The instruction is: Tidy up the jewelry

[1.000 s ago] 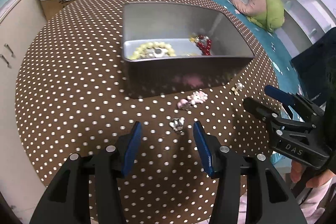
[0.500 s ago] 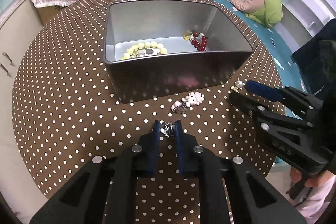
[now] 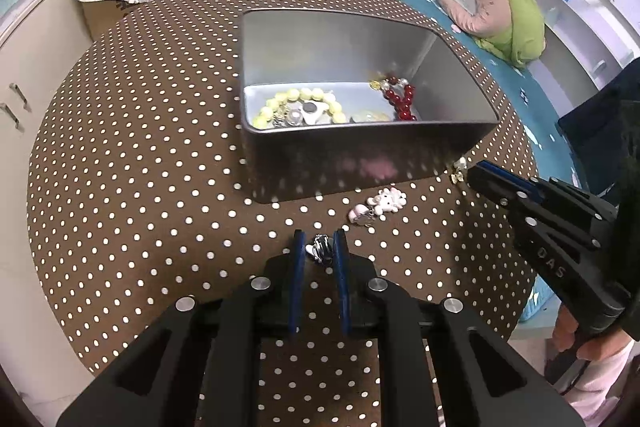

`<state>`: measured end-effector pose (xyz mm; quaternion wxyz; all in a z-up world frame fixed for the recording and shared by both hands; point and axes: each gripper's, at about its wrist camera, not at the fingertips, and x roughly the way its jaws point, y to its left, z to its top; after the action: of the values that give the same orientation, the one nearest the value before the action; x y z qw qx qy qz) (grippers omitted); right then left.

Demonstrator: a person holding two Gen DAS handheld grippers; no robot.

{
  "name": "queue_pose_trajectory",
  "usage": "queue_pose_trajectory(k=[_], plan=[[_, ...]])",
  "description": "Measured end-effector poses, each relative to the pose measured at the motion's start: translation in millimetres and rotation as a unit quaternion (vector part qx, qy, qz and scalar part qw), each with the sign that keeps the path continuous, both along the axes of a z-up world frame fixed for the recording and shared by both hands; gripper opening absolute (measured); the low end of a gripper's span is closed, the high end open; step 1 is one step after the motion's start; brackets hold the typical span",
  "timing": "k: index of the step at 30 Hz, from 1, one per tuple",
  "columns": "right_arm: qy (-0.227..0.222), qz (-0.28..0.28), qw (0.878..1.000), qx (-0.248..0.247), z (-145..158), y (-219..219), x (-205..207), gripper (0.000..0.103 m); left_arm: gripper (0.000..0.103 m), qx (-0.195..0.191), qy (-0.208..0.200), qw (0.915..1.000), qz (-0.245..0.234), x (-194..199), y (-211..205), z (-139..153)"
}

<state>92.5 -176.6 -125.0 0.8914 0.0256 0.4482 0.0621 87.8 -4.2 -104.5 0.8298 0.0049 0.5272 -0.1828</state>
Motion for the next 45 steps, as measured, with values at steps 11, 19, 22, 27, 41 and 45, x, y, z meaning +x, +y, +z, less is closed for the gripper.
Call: queue_pose_trajectory(k=[11,19,22,27,41,45], plan=[[0.039,-0.03,0.998,0.027,-9.3,-15.3,9.4,0.012,0.013,-0.004,-0.001,0.9998,0.017,-3.5,18.2,2.4],[0.046,-0.015,0.998,0.027,-11.7,-3.7,13.0,0.012,0.013,-0.003,0.0,0.9997,0.024,-2.6,20.0,2.3],[0.049,-0.02,0.998,0.032,-11.3,-3.1,11.7,0.012,0.013,-0.001,0.001,0.9997,0.026,-1.8,20.4,2.0],[0.05,-0.019,0.998,0.034,-11.6,-2.6,8.2,0.023,0.013,0.0,0.006,0.9996,0.027,0.7,19.2,0.6],[-0.004,0.038,0.999,-0.024,-13.3,29.3,8.4,0.02,0.013,0.002,0.012,0.9997,0.022,8.9,8.7,-4.9],[0.003,0.03,1.0,-0.001,-9.5,22.1,5.9,0.012,0.013,-0.001,0.01,0.9997,0.022,8.9,7.1,-4.3]])
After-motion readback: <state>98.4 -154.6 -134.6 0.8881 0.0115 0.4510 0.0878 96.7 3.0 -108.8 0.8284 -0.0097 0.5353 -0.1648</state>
